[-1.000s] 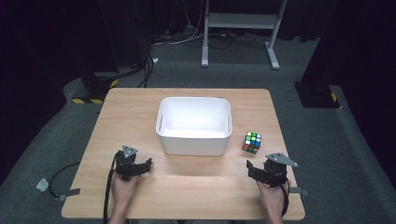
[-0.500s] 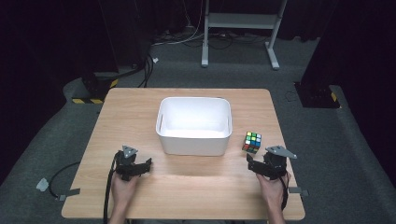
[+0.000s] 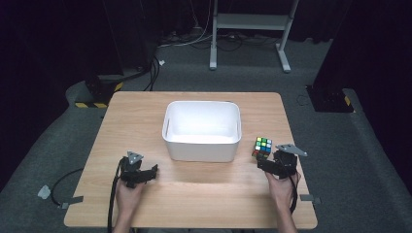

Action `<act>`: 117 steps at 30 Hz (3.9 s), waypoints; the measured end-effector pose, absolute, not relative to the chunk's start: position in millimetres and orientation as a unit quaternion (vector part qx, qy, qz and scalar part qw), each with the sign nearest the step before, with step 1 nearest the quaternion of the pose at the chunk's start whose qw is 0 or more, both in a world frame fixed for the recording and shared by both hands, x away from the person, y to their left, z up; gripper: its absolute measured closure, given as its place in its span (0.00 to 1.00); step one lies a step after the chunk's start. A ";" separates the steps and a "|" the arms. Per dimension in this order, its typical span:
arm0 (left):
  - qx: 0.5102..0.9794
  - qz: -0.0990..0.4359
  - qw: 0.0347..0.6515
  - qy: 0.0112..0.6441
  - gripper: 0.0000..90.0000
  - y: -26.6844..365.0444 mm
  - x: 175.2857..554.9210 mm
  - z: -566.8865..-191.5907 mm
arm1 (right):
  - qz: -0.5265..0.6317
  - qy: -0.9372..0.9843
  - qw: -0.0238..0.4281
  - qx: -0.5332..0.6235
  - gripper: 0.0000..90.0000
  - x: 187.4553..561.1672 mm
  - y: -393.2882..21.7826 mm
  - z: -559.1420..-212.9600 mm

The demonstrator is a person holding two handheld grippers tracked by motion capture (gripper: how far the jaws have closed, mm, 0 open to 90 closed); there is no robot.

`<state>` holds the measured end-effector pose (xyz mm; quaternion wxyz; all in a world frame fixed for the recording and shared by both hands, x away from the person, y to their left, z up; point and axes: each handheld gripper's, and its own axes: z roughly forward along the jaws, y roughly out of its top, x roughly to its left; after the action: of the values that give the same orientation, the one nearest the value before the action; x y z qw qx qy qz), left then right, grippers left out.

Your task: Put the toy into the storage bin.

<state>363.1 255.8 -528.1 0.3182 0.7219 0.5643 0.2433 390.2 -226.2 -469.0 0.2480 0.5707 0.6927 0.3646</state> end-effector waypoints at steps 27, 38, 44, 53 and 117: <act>0.722 0.243 0.318 0.564 0.18 255.8 363.1 -528.1 | 0.338 0.689 0.245 0.592 0.12 434.1 -217.6 -471.7; 0.723 0.244 0.318 0.563 0.18 256.0 363.1 -528.1 | 0.323 0.683 0.222 0.616 0.12 450.7 -215.5 -482.6; 0.722 0.243 0.319 0.564 0.18 256.0 363.0 -528.1 | 0.301 0.689 0.225 0.620 0.14 456.9 -210.9 -487.9; 0.722 0.243 0.320 0.564 0.18 256.1 363.0 -528.1 | 0.305 0.691 0.239 0.611 0.37 454.6 -208.1 -486.8; 0.723 0.243 0.318 0.563 0.18 256.1 362.9 -528.1 | 0.387 0.734 0.222 0.511 0.38 412.1 -219.2 -407.8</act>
<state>362.9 256.1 -528.1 0.3179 0.7234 0.5627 0.2428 412.1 -219.2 -407.8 0.2225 0.5111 0.7343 0.3875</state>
